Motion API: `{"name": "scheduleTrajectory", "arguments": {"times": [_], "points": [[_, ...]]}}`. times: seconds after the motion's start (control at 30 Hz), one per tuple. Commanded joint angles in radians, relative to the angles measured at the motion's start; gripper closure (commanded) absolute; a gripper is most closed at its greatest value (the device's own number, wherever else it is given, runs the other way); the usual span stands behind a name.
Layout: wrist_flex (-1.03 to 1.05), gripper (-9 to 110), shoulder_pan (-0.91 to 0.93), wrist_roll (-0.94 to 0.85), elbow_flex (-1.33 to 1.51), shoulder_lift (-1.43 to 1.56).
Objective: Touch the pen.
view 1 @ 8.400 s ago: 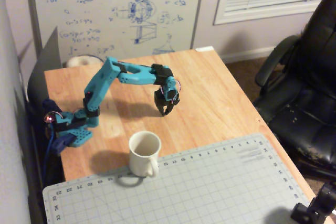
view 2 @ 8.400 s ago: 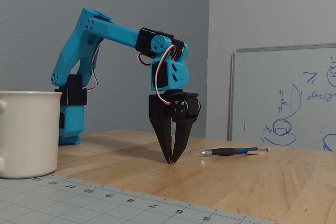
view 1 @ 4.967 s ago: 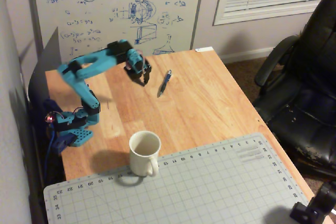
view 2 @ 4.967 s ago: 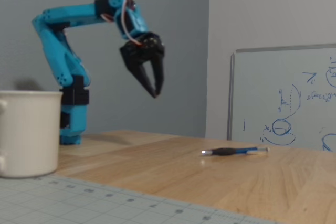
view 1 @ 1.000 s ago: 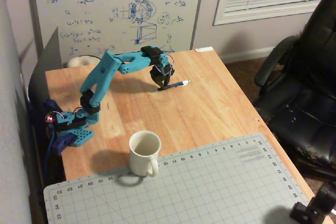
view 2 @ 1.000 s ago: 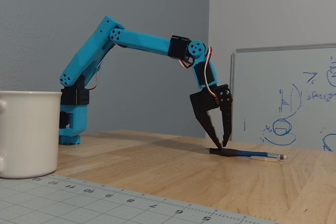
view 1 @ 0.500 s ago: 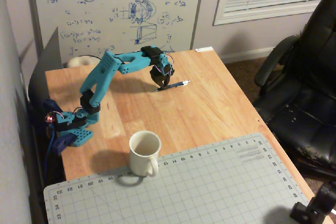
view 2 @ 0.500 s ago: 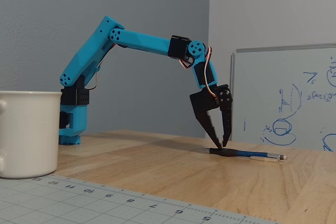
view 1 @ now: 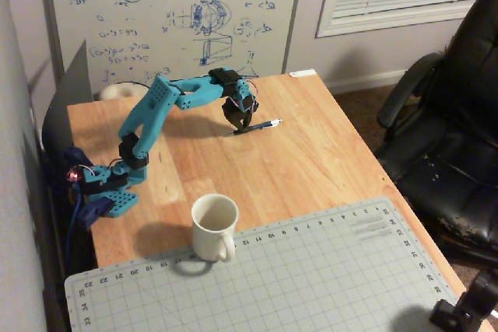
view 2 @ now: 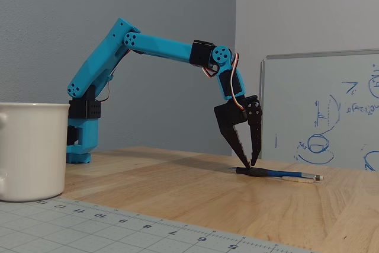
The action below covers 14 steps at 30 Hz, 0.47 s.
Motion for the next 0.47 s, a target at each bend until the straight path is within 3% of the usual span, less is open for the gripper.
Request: {"name": "scheduleTrajectory", "arguments": {"times": [0.0, 0.43], "points": [[-0.008, 101, 0.002, 0.002, -0.017, 0.02], [-0.006, 101, 0.002, 0.008, -0.014, 0.018]]}}
